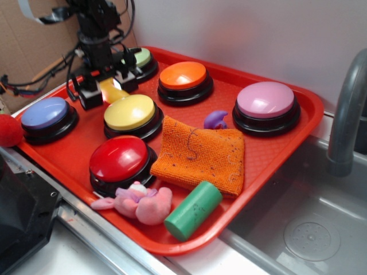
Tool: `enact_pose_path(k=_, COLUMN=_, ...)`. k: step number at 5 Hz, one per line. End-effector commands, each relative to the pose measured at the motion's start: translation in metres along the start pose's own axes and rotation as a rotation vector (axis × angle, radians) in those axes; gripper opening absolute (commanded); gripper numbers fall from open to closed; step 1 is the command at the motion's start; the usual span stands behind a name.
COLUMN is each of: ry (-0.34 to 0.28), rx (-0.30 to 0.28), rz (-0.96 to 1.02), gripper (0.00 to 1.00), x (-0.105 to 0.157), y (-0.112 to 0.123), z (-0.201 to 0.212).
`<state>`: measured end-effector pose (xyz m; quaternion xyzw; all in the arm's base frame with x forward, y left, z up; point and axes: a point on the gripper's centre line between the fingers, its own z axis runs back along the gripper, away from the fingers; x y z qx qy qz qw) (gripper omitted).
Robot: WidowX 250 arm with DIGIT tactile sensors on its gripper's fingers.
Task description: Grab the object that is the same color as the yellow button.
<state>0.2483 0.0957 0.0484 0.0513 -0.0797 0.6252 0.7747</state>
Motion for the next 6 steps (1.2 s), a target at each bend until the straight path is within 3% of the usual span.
enact_pose_path(k=1, ry=0.001, rx=-0.104, rz=-0.260, gripper=0.00, x=0.015, y=-0.006, z=0.078)
enact_pose_path(k=2, ry=0.036, rx=-0.109, rz=-0.512, gripper=0.00, x=-0.001, y=-0.005, z=0.109)
enact_pose_path(k=3, ry=0.014, rx=-0.129, rz=-0.763, gripper=0.00, x=-0.016, y=0.000, z=0.130)
enact_pose_path(k=4, ry=0.031, rx=-0.188, rz=-1.006, gripper=0.00, x=-0.031, y=0.007, z=0.141)
enact_pose_path(k=5, ry=0.045, rx=-0.204, rz=-1.153, gripper=0.00, x=-0.045, y=0.013, z=0.140)
enact_pose_path(k=6, ry=0.063, rx=-0.216, rz=-1.165, gripper=0.00, x=-0.049, y=0.018, z=0.137)
